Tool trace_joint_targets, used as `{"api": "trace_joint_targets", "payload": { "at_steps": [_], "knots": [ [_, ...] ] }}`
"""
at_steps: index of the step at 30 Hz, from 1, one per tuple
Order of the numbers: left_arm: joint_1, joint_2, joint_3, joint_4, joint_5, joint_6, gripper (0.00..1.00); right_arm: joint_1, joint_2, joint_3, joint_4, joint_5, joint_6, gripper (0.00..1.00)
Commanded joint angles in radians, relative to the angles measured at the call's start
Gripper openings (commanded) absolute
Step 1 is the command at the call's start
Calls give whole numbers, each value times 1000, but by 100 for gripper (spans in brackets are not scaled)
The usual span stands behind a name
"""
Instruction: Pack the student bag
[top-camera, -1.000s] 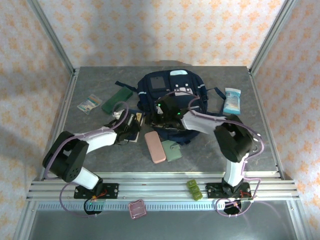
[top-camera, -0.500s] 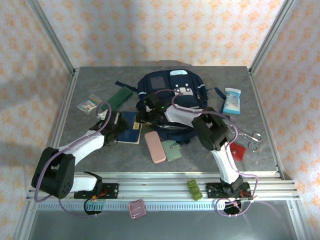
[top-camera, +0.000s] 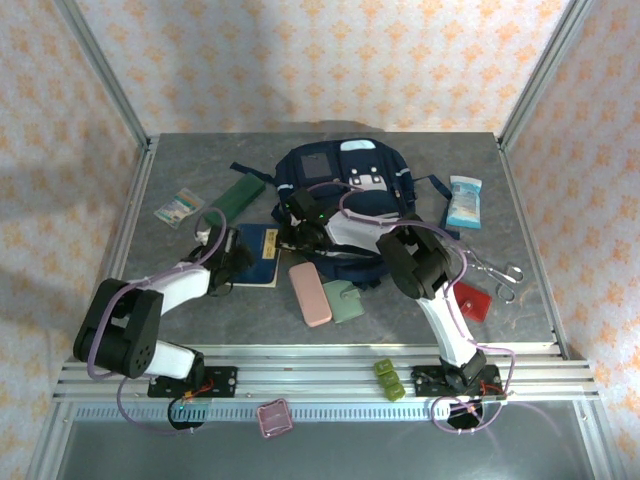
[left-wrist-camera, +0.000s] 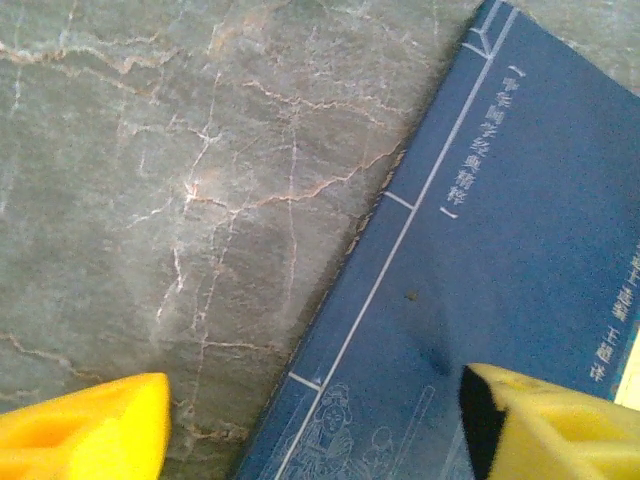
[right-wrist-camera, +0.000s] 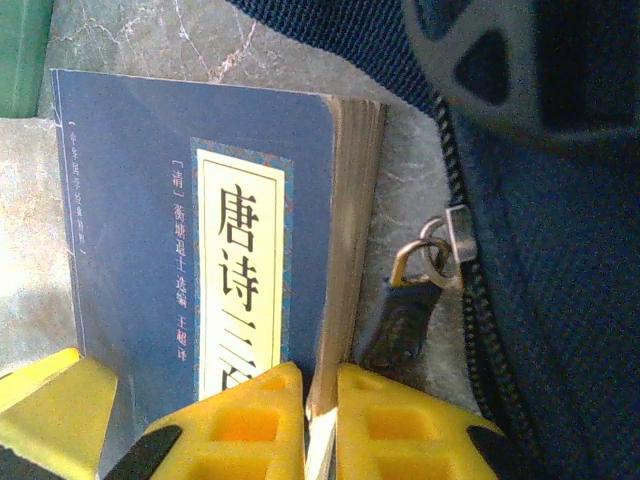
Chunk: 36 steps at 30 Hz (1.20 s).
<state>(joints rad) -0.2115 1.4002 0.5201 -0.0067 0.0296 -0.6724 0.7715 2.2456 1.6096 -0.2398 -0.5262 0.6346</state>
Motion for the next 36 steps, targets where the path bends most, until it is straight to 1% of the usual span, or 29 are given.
{"api": "trace_joint_targets", "payload": {
  "at_steps": [1,3,4,6,9,11,16,20,21,22,23,26,28,29,30,33,35,36],
  "knots": [
    [-21,12,-64,234,377,-25,65,4,69,-1,-34,4,18,11],
    [-21,-20,-89,293,439,-47,60,5,72,1,-28,0,20,11],
    [-22,-35,-97,307,455,-56,59,4,75,4,-29,-1,20,11],
    [-22,-71,-113,345,481,-68,55,5,81,7,-28,-4,23,11],
    [-22,-116,-126,381,501,-87,52,4,88,4,-19,-11,33,11],
    [-22,-133,-127,386,497,-90,51,5,92,-1,-15,-12,38,11],
    [-21,-165,-148,424,490,-106,39,6,97,-13,-7,-12,45,11],
    [-21,-184,-173,448,460,-127,41,5,97,-17,-3,-15,45,12],
    [-21,-175,-170,435,452,-125,42,4,95,-17,-4,-15,44,12],
    [-20,-164,-161,407,439,-118,41,5,95,-16,-4,-17,42,12],
    [-20,-147,-143,362,424,-105,35,6,92,-16,-6,-16,41,12],
    [-20,-112,-105,271,391,-76,14,6,78,-13,-7,-20,31,12],
    [-21,-120,-92,244,381,-70,3,6,54,-17,1,-25,16,15],
    [-21,-139,-83,221,361,-66,0,4,32,-22,8,-24,8,17],
    [-21,-164,-72,201,339,-63,0,4,6,-29,19,-23,-2,19],
    [-20,-252,-29,140,286,-51,0,-3,-90,-66,58,-12,-24,32],
    [-20,-307,8,112,258,-53,0,-14,-158,-94,85,3,-27,38],
    [-21,-326,25,102,242,-57,0,-20,-189,-110,98,9,-26,39]
  ]
}}
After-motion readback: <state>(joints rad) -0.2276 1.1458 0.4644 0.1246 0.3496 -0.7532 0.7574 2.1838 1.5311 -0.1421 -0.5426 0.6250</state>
